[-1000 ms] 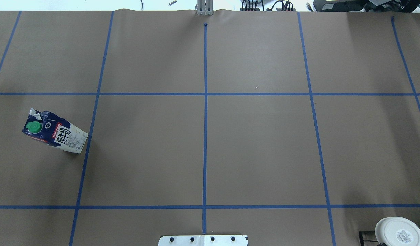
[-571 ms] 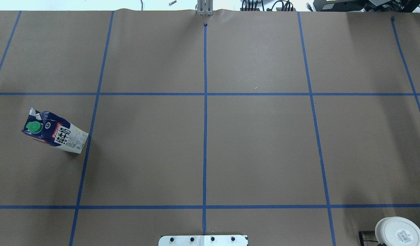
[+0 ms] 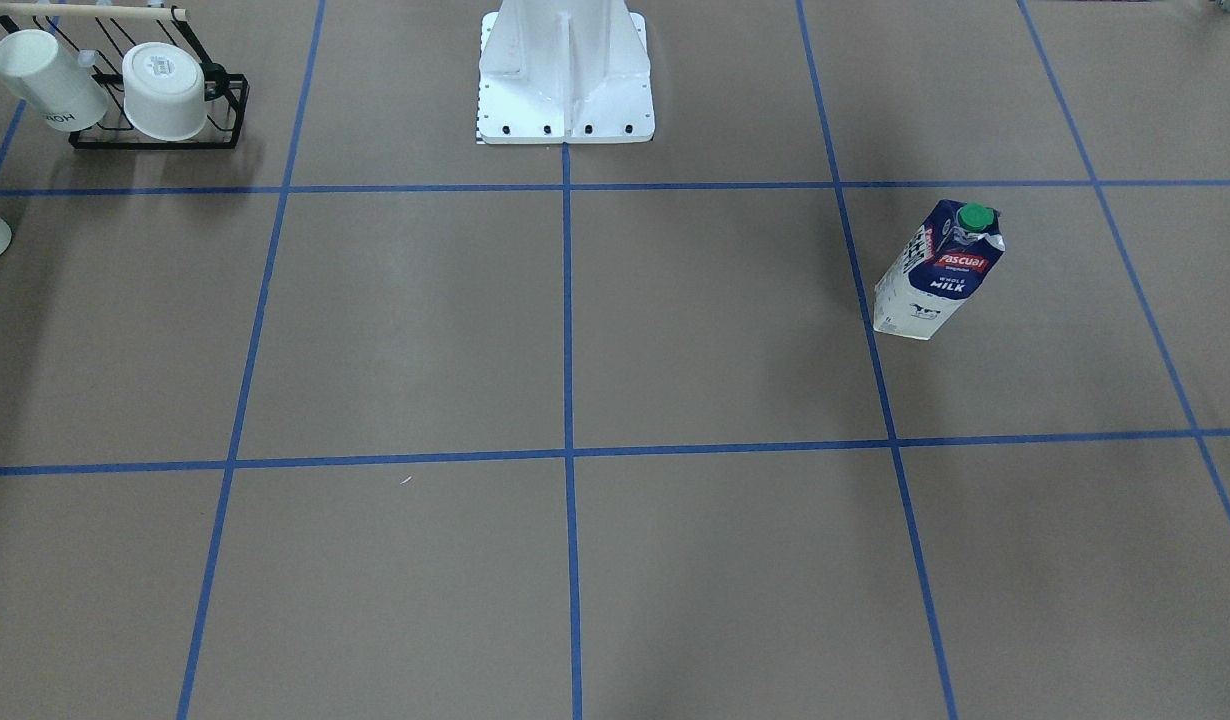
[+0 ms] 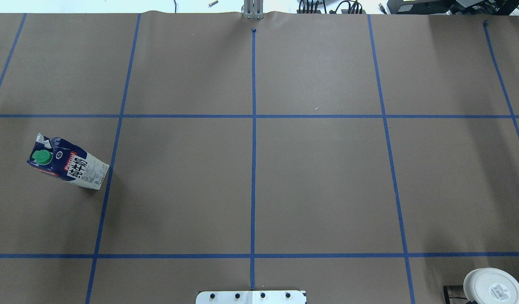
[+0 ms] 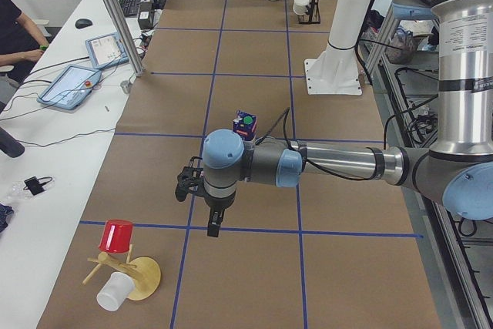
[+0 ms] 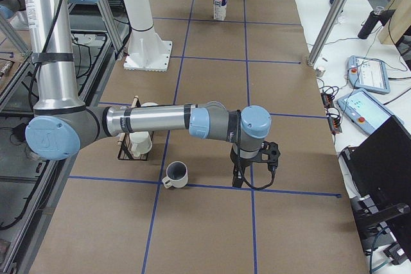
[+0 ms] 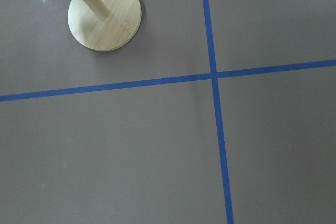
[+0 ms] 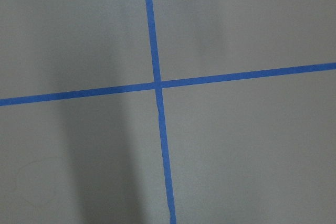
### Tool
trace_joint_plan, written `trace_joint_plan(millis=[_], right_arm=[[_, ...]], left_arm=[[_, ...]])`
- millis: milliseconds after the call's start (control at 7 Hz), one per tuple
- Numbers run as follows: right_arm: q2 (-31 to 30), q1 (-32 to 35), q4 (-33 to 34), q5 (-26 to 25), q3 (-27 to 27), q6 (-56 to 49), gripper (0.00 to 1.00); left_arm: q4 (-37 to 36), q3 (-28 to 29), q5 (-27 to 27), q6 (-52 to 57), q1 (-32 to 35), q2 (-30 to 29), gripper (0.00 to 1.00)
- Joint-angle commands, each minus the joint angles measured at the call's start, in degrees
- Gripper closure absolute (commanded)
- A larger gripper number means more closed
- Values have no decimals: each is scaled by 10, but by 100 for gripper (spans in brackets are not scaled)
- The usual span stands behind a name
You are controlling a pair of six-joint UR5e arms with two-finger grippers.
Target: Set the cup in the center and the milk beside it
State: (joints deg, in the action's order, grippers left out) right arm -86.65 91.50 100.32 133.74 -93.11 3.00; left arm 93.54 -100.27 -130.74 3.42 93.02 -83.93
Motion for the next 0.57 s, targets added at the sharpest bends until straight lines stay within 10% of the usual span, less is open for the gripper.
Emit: trace_joint_plan(millis=[0,429], right_arm=[[-6,0,-1,16,-8,0,0],[-57,3,-4,107,-42,-23,0]], left_arm=[[18,26,0,2,0,2,1],[21,19,0,1,1,12,1]])
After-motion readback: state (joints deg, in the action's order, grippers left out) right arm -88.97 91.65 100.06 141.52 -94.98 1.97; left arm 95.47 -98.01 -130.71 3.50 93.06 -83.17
